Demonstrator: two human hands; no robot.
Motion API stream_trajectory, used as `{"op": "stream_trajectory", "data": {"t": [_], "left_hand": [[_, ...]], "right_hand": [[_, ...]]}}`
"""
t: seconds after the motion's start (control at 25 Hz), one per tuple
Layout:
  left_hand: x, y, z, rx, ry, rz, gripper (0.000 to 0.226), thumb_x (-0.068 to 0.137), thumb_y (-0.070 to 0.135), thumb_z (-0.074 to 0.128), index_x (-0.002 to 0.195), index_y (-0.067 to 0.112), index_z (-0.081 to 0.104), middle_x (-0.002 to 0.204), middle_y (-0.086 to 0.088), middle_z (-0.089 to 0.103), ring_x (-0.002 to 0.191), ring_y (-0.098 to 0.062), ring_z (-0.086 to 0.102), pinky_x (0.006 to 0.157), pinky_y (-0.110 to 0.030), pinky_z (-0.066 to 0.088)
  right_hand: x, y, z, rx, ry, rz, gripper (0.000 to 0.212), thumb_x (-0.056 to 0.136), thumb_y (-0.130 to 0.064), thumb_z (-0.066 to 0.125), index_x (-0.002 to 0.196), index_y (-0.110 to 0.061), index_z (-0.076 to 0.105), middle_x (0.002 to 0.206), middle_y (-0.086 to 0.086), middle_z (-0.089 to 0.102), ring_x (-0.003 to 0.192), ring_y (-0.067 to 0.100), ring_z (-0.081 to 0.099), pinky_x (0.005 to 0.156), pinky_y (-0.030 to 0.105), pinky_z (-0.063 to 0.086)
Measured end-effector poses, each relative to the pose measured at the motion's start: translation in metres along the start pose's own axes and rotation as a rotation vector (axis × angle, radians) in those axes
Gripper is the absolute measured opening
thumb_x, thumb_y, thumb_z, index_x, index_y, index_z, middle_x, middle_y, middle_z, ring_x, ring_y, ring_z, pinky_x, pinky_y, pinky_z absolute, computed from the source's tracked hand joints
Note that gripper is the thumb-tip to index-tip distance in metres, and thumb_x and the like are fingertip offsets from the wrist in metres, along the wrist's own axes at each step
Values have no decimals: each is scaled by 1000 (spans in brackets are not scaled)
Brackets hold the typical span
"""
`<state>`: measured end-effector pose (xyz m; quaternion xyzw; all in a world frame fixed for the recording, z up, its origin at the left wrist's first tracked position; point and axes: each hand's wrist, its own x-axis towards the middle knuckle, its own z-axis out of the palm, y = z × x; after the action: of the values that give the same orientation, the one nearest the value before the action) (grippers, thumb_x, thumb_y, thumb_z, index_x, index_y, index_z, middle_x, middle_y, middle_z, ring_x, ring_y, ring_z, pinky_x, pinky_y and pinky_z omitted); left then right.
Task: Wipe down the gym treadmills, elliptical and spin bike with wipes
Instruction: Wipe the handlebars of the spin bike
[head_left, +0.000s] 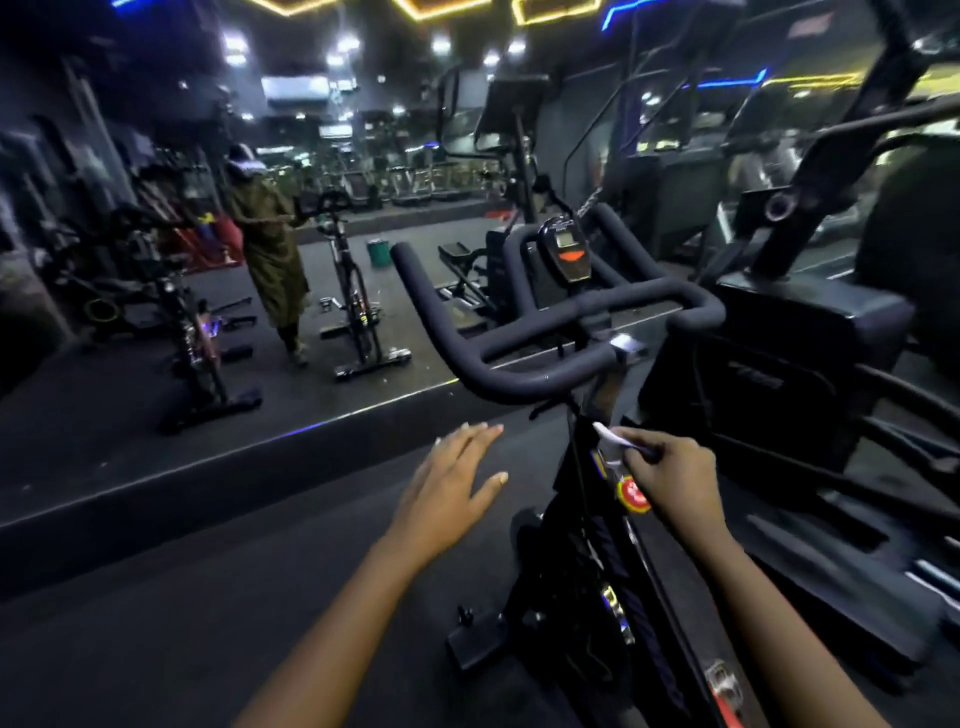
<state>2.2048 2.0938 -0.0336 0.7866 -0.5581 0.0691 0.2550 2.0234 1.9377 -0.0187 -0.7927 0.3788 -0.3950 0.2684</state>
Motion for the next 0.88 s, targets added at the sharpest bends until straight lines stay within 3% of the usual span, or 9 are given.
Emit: {"op": "stream_trajectory", "data": {"t": [0.08, 0.2, 0.32, 0.44, 0.56, 0.76, 0.88], "left_hand": [[49, -15, -9, 74, 93, 126, 70, 86, 57, 30, 145, 20, 33, 149, -2, 35, 142, -18, 24, 118, -33, 11], [109, -45, -14, 186, 56, 242, 82, 78, 67, 16, 148, 25, 25, 155, 2, 24, 146, -15, 7, 115, -33, -4], [137, -74, 0, 233, 8, 382, 83, 80, 78, 8, 148, 32, 22, 157, 5, 17, 145, -10, -6, 117, -38, -13], [145, -87, 13, 103, 110, 475, 68, 88, 73, 22, 136, 30, 43, 149, 0, 37, 144, -17, 13, 115, -46, 0], [149, -90, 23, 2, 186, 490, 64, 88, 71, 27, 131, 28, 49, 144, 1, 43, 141, -19, 23, 115, -47, 1], [152, -93, 27, -54, 238, 530, 63, 90, 69, 26, 124, 25, 55, 135, 0, 52, 136, -20, 32, 115, -47, 5], [153, -94, 27, -84, 239, 538, 63, 90, 69, 27, 116, 23, 61, 130, -1, 56, 134, -20, 33, 115, -45, 5]], "right_hand": [[31, -6, 11, 9, 106, -15, 27, 79, -1, 62, 99, -15, 74, 93, 7, 73, 87, 13, 67, 67, 11, 38], [76, -14, 26, -11, 253, -46, 27, 80, 0, 61, 99, -14, 74, 93, 3, 73, 84, 6, 64, 68, -1, 35], [108, -18, 46, -92, 338, -126, 24, 80, -1, 64, 100, -12, 73, 95, 6, 73, 89, 20, 68, 76, 10, 38], [105, -20, 63, -247, 409, -241, 24, 80, -10, 60, 101, -9, 72, 98, 7, 72, 91, 18, 66, 83, 13, 38], [77, -26, 84, -361, 452, -293, 32, 81, -14, 51, 106, -8, 70, 104, 6, 70, 95, 20, 64, 87, 19, 41], [38, -53, 120, -366, 377, -401, 43, 68, 3, 79, 107, -11, 71, 109, 1, 68, 103, 11, 59, 93, 17, 43], [62, -53, 89, -373, 458, -363, 35, 73, -3, 69, 105, -15, 71, 104, 2, 70, 96, 11, 61, 87, 16, 42]]}}
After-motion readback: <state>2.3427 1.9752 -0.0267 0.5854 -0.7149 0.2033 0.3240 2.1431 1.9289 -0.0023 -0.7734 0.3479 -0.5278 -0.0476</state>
